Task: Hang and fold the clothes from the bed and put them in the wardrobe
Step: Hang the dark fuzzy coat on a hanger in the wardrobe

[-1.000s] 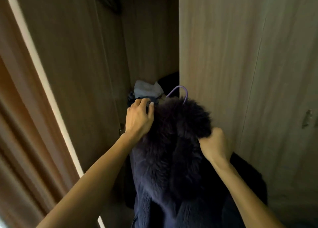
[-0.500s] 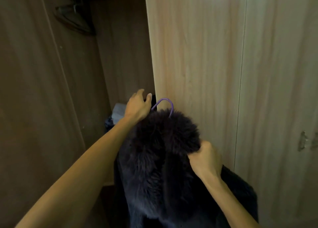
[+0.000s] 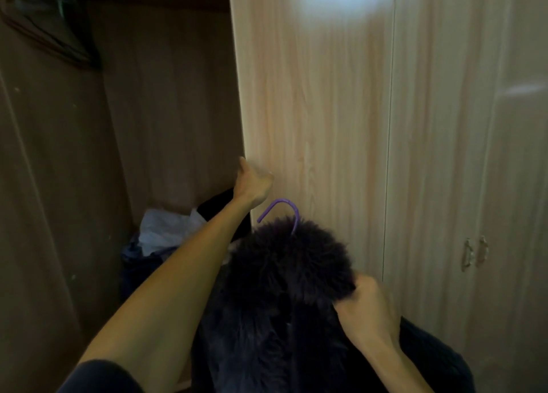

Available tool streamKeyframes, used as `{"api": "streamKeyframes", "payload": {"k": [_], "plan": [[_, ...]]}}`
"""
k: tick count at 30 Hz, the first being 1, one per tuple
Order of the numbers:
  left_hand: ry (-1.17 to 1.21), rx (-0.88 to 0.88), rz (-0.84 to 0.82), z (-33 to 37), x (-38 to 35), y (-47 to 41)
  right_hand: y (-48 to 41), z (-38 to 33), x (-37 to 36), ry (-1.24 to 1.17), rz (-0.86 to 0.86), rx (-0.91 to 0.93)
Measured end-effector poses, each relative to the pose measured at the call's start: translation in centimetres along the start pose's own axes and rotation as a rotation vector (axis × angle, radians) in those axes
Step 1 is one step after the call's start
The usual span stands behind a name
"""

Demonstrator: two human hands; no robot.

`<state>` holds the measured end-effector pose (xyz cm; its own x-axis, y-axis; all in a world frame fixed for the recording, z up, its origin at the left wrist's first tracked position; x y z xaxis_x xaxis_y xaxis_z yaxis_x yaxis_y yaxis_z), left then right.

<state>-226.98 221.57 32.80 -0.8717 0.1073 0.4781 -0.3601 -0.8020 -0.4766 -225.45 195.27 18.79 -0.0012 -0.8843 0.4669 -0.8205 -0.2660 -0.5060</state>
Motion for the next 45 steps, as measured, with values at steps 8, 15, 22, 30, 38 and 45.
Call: {"api": "streamKeyframes", "payload": {"k": [8, 15, 22, 30, 38, 45], "plan": [[0.123, 0.033, 0.006, -0.1, -0.4, 0.8, 3.1, 0.2, 1.0, 0.072, 0.083, -0.081], [0.109, -0.032, 0.010, 1.4, 0.5, 5.0, 5.1, 0.8, 4.5, 0.069, 0.138, -0.085], [0.105, -0.038, 0.029, 5.4, 1.8, 12.1, 7.3, 3.5, 9.4, 0.002, 0.119, -0.105], [0.030, -0.053, 0.036, 12.4, 0.3, 21.8, 10.0, 8.1, 18.1, -0.129, 0.017, -0.156], [-0.015, -0.141, -0.101, 20.8, -4.2, 30.0, 10.5, 12.9, 27.5, -0.028, 0.055, -0.141], [-0.121, -0.423, -0.162, 28.1, -8.7, 34.3, 11.2, 15.8, 33.9, 0.181, 0.153, -0.151]]}}
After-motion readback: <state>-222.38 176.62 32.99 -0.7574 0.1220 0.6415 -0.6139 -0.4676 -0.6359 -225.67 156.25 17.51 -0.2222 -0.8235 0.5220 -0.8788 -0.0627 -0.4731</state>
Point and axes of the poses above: each hand's wrist, its own y-axis away from the middle knuckle, its own x-axis out of the back of the hand, z = x × y, the point moved 4 cm from there along -y, towards the middle knuckle, and after that the axes turned 8 degrees about z, right-handed, at the moved point
